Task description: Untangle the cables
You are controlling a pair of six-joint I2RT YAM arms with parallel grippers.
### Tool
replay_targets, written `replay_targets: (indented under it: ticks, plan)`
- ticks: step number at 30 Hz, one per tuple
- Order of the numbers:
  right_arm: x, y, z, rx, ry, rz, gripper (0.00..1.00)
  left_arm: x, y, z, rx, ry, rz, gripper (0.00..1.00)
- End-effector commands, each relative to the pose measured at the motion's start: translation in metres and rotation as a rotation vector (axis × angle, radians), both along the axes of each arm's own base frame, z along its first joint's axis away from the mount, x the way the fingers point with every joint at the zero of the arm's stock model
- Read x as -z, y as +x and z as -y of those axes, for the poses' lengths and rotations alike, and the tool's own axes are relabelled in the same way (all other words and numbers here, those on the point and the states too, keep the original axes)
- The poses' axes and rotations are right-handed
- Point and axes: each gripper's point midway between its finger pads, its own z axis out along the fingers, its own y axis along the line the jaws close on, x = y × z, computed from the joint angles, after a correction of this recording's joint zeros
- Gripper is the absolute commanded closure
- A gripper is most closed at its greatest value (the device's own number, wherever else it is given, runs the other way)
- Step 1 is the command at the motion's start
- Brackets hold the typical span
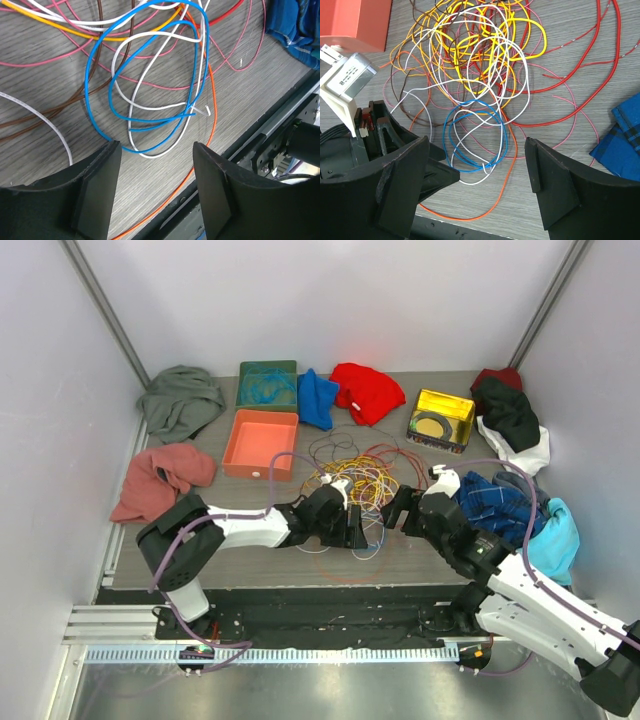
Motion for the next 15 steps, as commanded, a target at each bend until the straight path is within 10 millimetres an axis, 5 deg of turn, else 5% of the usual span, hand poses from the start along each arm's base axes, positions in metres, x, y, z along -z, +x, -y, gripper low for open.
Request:
replay_targets:
  ticks: [1, 6, 15]
  plan:
    - [-0.003, 0.003, 0.003, 0.024, 0.004, 0.015, 0.14, 0.007, 0.006, 0.003, -0.019, 0.017, 0.006, 0.36]
    - [-0.005, 0.003, 0.004, 0.029, 0.004, 0.022, 0.14, 0.016, 0.006, 0.001, -0.023, 0.046, -0.010, 0.66]
    - [-0.007, 0.004, 0.003, 0.027, 0.009, 0.025, 0.14, 0.005, 0.011, -0.012, -0.060, 0.066, 0.047, 1.00]
